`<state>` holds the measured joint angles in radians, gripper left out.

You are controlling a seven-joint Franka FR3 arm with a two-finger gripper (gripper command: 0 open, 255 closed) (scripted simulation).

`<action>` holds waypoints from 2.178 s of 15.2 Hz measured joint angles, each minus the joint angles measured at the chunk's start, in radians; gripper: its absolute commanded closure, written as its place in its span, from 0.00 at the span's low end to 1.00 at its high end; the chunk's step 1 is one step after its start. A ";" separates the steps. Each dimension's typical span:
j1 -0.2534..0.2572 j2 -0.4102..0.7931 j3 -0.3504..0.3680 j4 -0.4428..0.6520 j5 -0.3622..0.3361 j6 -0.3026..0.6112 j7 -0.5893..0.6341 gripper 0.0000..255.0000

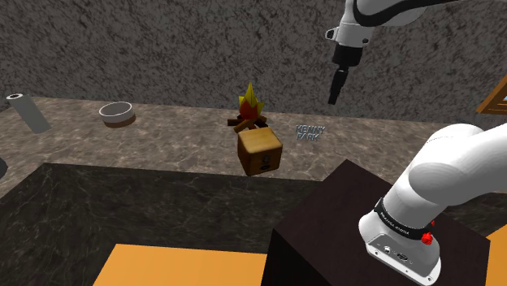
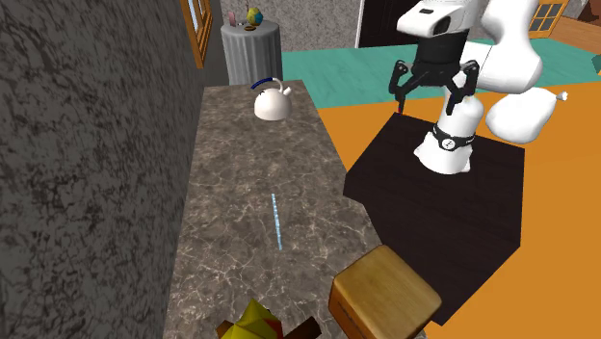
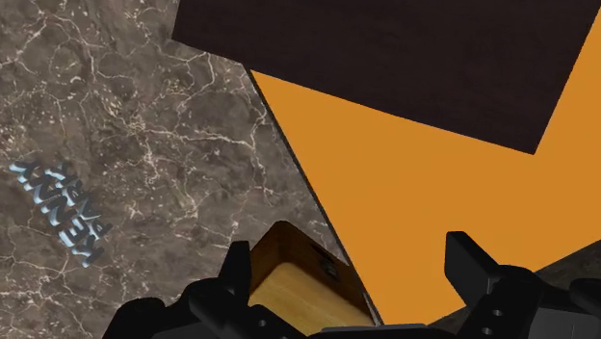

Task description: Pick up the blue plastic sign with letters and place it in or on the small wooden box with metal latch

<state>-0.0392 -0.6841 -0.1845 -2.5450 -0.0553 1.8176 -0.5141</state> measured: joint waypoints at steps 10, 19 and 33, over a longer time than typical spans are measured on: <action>-0.013 0.251 -0.204 -0.031 -0.064 0.318 -0.299 0.00; 0.034 0.621 -0.364 0.093 0.107 0.563 -0.660 0.00; -0.181 1.238 -0.224 0.545 0.557 0.654 -1.219 0.00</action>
<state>-0.2206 0.5541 -0.4085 -1.9995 0.5013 2.4720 -1.7335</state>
